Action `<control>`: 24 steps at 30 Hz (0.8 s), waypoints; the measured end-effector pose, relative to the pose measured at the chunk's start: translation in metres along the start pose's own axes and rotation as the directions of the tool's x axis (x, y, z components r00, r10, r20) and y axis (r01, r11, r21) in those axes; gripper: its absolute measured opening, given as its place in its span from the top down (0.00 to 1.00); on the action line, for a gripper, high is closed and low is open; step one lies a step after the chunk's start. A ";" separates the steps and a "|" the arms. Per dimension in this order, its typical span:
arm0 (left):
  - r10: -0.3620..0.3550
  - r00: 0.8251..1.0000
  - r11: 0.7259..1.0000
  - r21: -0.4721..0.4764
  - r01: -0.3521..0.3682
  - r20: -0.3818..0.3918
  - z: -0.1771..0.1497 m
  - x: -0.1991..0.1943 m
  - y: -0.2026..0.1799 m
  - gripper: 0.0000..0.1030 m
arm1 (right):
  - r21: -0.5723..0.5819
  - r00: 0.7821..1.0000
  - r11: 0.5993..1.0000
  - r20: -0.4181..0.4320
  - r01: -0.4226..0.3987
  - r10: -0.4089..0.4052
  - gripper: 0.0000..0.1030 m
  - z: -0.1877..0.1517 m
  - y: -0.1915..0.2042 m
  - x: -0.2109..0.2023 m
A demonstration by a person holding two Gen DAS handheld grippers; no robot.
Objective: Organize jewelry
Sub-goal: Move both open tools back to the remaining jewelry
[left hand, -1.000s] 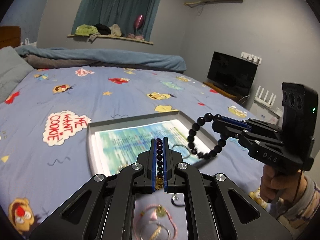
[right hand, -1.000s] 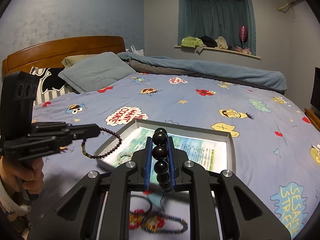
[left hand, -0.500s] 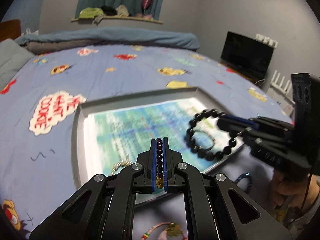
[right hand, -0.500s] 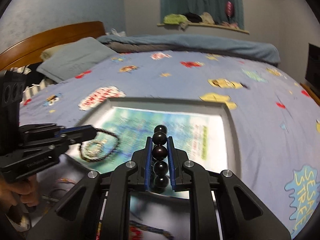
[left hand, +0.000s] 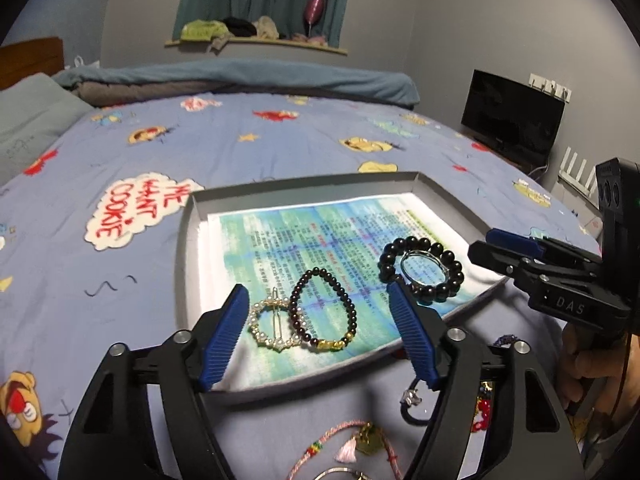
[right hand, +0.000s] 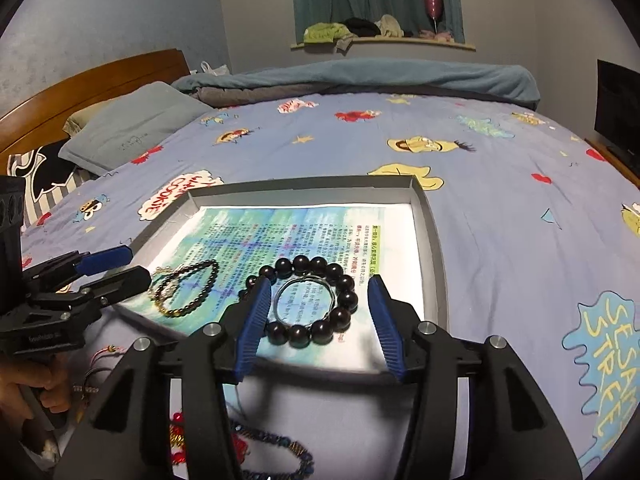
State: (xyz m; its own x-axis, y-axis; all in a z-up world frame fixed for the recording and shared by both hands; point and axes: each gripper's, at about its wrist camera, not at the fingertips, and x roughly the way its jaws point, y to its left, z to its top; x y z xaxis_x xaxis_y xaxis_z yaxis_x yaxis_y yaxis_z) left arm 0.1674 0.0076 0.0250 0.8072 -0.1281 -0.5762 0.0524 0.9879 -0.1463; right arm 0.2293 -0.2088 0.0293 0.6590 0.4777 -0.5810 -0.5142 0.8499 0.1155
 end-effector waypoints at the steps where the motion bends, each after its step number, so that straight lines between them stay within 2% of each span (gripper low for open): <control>1: 0.001 1.000 1.000 -0.001 -0.001 0.018 -0.002 -0.005 0.000 0.24 | 0.002 1.000 1.000 0.013 -0.003 0.003 0.48 -0.003 0.001 -0.005; 4: 0.010 0.999 1.000 -0.008 -0.010 0.050 -0.008 -0.019 -0.001 0.20 | 0.005 0.999 1.000 0.048 -0.015 0.015 0.40 -0.012 0.003 -0.020; 11: 0.015 0.996 0.999 -0.034 -0.012 0.088 -0.039 -0.052 0.000 0.15 | -0.001 0.995 0.999 0.089 -0.039 0.039 0.34 -0.043 0.012 -0.053; 24: 0.047 0.995 0.994 -0.107 -0.037 0.087 -0.087 -0.085 0.020 0.15 | -0.037 0.996 0.999 0.085 -0.014 0.017 0.31 -0.070 0.023 -0.067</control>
State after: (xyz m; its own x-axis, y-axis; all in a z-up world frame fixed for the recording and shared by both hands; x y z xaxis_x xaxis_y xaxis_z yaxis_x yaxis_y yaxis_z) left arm 0.0481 0.0311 0.0010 0.8568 -0.0735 -0.5104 -0.0411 0.9769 -0.2096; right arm 0.1343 -0.2368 0.0144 0.6943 0.5092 -0.5085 -0.5432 0.8343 0.0937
